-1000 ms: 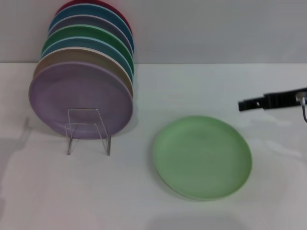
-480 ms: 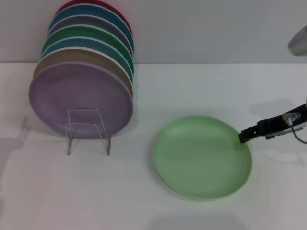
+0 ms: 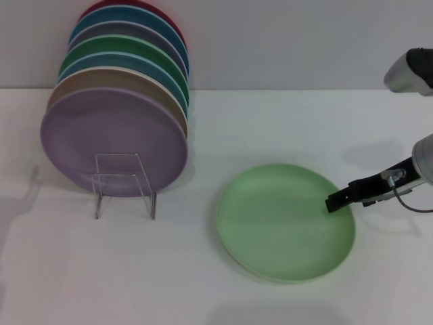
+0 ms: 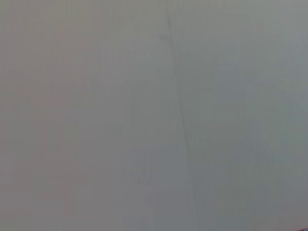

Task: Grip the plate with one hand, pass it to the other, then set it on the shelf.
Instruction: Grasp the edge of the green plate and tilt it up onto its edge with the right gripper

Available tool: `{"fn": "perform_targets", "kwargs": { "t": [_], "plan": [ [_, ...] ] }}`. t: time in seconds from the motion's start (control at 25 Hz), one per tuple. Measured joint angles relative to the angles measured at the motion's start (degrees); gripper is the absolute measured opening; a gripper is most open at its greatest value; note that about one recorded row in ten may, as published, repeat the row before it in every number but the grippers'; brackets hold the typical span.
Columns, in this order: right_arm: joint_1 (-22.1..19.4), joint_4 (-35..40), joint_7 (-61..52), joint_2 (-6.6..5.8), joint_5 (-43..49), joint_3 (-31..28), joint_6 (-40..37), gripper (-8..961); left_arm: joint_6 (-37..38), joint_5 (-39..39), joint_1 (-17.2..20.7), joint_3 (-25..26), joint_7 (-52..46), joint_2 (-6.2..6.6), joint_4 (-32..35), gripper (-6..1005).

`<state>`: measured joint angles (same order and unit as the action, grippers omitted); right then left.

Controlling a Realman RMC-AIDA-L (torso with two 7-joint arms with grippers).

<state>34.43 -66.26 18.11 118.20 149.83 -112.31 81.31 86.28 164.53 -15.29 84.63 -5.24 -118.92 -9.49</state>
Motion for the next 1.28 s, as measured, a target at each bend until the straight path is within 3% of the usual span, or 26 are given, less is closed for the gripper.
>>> {"fn": "perform_targets", "kwargs": {
  "t": [0.96,1.08,1.28],
  "plan": [
    [1.76,5.25,0.01,0.01,1.19,3.09,-3.40,660,0.38,0.15,-0.09,-0.17,0.11,0.05,-0.17,829],
    [1.79,5.26,0.01,0.01,1.21,3.08,-3.40,427,0.44,0.17,-0.09,-0.17,0.13,0.10,-0.18,829],
    [1.79,5.13,0.01,0.01,1.25,4.59,-3.41,361,0.47,0.17,-0.23,-0.17,0.14,0.10,-0.17,829]
  ]
}}
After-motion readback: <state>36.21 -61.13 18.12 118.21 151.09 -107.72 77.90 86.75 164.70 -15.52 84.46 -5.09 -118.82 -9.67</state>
